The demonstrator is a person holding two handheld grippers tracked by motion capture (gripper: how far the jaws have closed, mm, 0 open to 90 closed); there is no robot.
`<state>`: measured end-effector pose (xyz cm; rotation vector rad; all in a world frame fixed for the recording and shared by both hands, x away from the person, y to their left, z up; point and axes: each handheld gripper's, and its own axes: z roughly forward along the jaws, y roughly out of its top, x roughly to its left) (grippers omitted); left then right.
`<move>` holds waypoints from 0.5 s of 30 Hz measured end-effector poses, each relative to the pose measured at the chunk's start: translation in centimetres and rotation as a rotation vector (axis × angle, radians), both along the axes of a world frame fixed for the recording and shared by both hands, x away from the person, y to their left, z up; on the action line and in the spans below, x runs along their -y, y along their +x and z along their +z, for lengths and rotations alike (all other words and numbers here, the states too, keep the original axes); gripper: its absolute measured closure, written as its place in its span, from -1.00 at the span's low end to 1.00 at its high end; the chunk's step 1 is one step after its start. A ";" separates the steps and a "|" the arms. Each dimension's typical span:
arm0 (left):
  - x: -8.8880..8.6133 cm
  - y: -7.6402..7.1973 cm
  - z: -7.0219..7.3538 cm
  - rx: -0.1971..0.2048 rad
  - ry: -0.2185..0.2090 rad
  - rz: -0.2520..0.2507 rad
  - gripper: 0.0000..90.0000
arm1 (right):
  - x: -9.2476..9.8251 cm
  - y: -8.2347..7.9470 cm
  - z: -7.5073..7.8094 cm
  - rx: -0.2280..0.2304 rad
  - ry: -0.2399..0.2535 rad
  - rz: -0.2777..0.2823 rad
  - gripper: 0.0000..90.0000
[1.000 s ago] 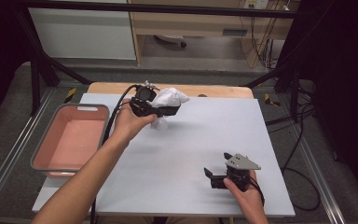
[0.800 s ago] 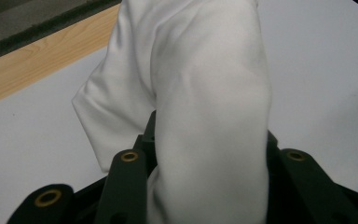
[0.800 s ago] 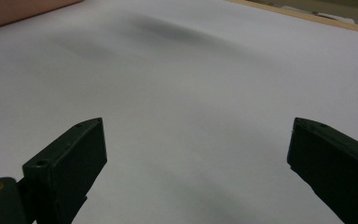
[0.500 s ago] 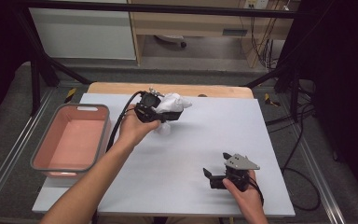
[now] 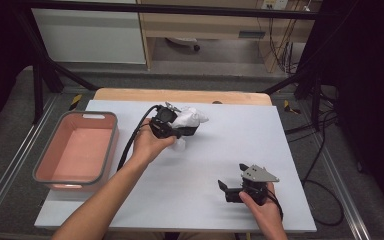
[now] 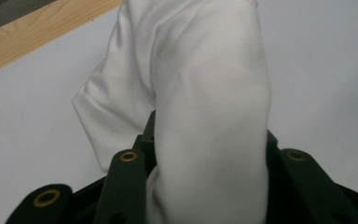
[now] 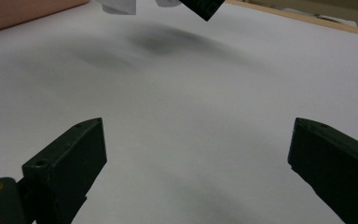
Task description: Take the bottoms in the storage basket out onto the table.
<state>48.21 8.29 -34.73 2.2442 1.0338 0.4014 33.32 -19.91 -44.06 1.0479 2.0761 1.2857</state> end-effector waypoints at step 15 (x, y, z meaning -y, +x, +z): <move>0.5 -0.6 -2.1 0.035 0.002 0.009 0.34 | 0.1 -0.1 0.0 0.003 0.003 0.001 -0.90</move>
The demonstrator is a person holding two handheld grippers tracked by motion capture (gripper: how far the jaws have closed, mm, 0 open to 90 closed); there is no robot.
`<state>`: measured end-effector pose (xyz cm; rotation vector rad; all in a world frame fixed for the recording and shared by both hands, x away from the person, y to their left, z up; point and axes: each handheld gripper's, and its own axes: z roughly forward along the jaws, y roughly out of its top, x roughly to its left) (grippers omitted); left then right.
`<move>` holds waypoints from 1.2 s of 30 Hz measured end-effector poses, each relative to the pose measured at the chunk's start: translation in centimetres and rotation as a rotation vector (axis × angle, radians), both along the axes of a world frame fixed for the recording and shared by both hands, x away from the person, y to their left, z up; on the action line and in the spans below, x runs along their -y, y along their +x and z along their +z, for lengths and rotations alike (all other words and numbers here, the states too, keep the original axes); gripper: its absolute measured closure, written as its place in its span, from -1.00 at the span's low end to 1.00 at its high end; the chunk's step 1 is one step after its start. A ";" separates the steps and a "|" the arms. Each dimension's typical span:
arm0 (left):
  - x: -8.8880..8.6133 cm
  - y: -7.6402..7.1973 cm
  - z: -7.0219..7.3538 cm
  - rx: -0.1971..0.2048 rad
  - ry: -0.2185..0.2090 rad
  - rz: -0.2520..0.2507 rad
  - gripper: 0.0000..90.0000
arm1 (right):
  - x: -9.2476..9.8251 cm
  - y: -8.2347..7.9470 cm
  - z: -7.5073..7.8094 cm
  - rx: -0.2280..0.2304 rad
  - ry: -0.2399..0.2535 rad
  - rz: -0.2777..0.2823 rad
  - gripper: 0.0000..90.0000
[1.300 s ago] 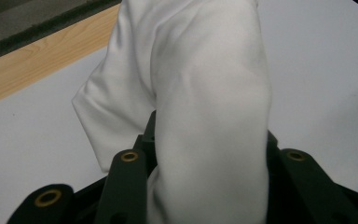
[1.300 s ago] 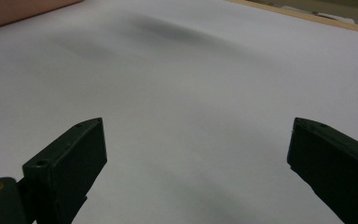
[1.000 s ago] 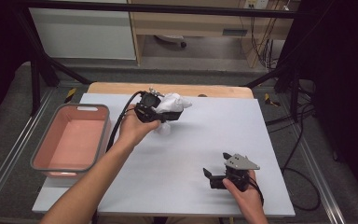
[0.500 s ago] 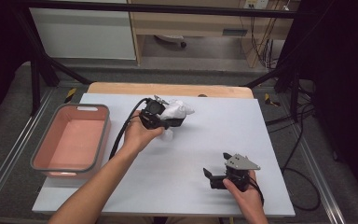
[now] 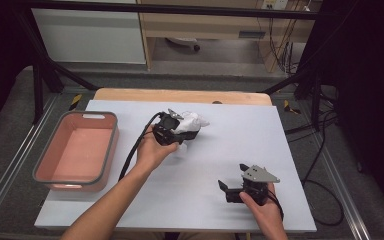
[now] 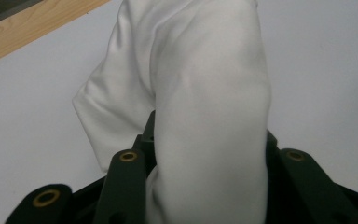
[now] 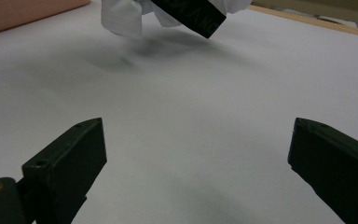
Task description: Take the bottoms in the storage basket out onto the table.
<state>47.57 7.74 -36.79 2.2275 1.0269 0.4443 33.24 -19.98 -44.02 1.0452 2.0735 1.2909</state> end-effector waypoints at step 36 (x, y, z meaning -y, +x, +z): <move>1.6 -3.4 -3.2 -0.020 -0.036 -0.069 0.31 | -0.1 -0.2 0.1 0.003 -0.006 0.003 -0.90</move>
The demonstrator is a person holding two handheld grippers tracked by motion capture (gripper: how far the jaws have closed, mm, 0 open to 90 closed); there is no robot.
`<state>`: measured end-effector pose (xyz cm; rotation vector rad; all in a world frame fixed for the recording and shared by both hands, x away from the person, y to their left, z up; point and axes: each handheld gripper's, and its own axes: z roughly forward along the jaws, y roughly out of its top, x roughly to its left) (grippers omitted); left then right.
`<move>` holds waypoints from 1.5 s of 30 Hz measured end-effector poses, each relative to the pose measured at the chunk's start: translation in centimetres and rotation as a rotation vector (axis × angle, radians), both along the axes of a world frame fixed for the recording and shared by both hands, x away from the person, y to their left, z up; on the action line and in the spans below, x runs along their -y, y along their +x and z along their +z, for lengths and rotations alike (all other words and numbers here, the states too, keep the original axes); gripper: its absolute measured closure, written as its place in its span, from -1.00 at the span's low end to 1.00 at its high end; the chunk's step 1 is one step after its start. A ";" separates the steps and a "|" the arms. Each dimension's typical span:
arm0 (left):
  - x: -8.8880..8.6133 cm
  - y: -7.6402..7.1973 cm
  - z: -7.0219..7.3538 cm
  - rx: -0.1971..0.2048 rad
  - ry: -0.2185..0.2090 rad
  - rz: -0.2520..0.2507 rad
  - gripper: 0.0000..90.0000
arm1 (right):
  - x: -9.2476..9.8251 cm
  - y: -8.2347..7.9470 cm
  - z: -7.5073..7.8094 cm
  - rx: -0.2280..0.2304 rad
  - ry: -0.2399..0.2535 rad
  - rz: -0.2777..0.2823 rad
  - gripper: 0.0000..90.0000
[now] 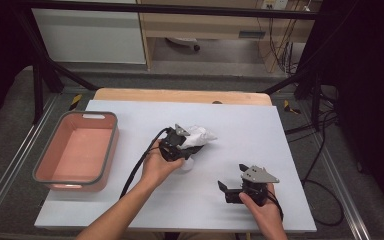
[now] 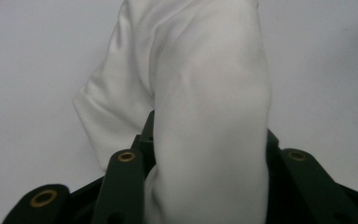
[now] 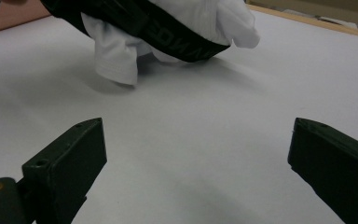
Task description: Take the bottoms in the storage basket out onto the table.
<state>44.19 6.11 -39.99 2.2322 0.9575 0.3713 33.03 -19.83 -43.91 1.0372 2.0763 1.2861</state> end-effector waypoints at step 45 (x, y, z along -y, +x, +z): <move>-1.3 -1.7 2.8 -0.045 -0.295 -0.080 -0.80 | 0.2 0.5 -0.4 -0.028 0.028 -0.036 -0.90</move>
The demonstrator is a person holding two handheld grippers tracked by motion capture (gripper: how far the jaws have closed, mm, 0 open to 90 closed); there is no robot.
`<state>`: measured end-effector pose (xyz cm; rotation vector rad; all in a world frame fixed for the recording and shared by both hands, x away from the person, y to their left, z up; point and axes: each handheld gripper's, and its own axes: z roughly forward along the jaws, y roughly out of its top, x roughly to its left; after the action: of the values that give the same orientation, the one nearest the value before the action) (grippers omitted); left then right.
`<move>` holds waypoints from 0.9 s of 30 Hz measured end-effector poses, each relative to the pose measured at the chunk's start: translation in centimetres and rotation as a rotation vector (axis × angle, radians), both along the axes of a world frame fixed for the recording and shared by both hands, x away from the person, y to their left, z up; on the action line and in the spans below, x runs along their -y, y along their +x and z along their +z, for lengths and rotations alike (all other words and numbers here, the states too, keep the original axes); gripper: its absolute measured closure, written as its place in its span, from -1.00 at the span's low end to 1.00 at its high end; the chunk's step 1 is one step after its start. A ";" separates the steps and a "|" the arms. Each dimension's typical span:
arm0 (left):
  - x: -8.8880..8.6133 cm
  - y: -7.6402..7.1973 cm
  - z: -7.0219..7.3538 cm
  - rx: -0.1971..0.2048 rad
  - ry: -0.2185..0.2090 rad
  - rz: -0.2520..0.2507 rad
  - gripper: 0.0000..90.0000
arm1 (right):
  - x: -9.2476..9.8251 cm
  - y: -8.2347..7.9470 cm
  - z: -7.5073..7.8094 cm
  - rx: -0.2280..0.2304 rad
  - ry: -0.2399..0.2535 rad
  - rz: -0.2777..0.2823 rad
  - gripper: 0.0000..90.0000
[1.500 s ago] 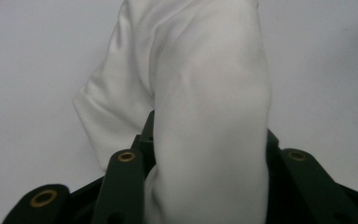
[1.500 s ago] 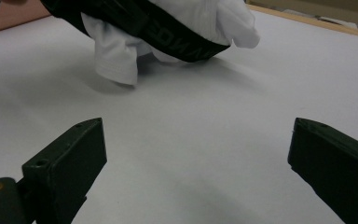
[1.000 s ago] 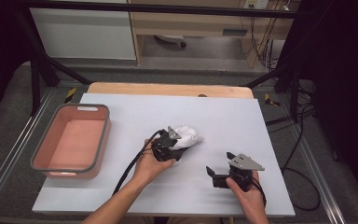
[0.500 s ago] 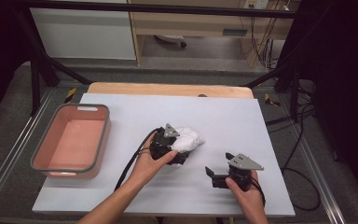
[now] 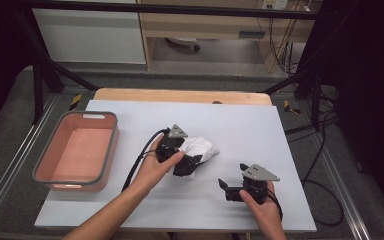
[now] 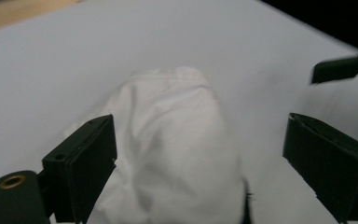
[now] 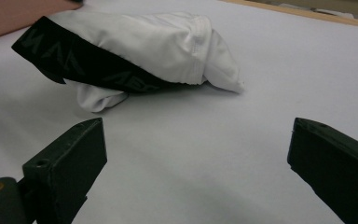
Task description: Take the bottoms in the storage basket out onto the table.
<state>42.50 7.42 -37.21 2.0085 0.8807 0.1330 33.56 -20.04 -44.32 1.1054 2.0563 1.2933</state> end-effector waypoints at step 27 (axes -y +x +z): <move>-6.7 -0.6 4.7 0.184 0.135 0.134 -0.84 | 0.0 -0.7 0.4 0.015 -0.018 0.007 -0.90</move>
<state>41.88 14.11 -32.54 2.0219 0.9076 0.4567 32.82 -20.04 -43.97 1.0788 2.0586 1.2807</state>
